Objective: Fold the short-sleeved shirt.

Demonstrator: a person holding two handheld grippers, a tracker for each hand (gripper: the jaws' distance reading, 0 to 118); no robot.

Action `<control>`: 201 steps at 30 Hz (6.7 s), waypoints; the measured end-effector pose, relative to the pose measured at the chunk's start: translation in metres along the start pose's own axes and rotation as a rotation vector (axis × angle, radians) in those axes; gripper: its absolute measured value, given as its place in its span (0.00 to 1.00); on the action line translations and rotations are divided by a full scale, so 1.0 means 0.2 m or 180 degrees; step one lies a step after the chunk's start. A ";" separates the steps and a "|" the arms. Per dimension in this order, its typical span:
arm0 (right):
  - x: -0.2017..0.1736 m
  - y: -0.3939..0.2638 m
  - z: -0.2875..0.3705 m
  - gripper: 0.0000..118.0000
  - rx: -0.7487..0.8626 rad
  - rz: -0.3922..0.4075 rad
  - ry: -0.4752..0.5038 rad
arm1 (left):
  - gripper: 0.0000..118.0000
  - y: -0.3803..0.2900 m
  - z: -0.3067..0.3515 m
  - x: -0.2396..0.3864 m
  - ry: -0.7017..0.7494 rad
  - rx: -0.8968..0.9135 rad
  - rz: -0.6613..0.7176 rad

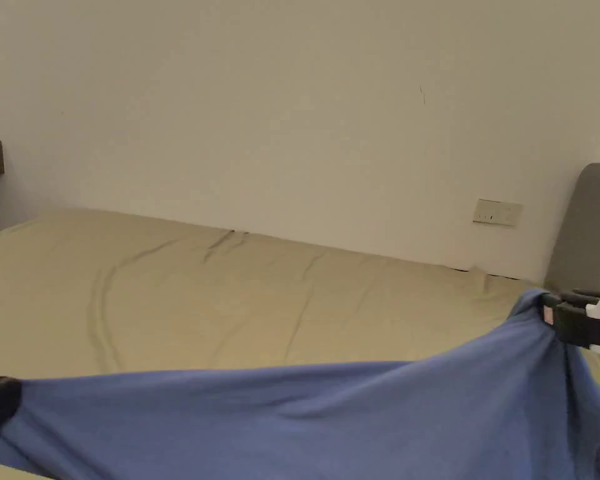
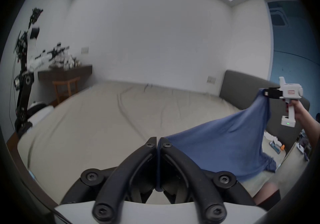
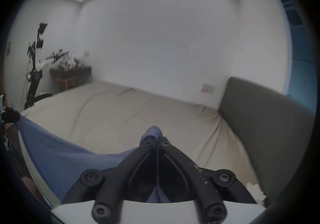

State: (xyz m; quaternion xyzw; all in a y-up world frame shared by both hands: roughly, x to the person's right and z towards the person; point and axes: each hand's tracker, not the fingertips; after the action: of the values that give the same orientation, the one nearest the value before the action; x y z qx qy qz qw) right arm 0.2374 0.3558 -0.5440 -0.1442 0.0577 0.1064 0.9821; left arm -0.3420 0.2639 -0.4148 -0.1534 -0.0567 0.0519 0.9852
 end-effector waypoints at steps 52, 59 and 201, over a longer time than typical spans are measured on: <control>0.31 0.23 -1.24 0.03 0.0250 -0.0105 -0.0896 | 0.01 0.85 -1.72 0.16 0.0778 0.0320 -0.0356; 0.21 -0.46 -1.04 0.03 -0.0093 -0.0219 -0.0716 | 0.01 0.14 -1.57 0.18 0.0567 -0.0136 -0.0476; 0.32 -1.24 -0.43 0.92 -0.2244 -0.1358 -0.0569 | 0.80 -0.47 -1.27 -0.02 0.0774 -0.1863 -0.0514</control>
State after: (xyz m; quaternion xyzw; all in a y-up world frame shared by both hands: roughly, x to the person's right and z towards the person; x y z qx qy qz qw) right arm 0.3489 0.1105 -0.5674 -0.4703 -0.0988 -0.0740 0.8738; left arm -0.3049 0.0995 -0.6257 -0.4302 0.0368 -0.0636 0.8998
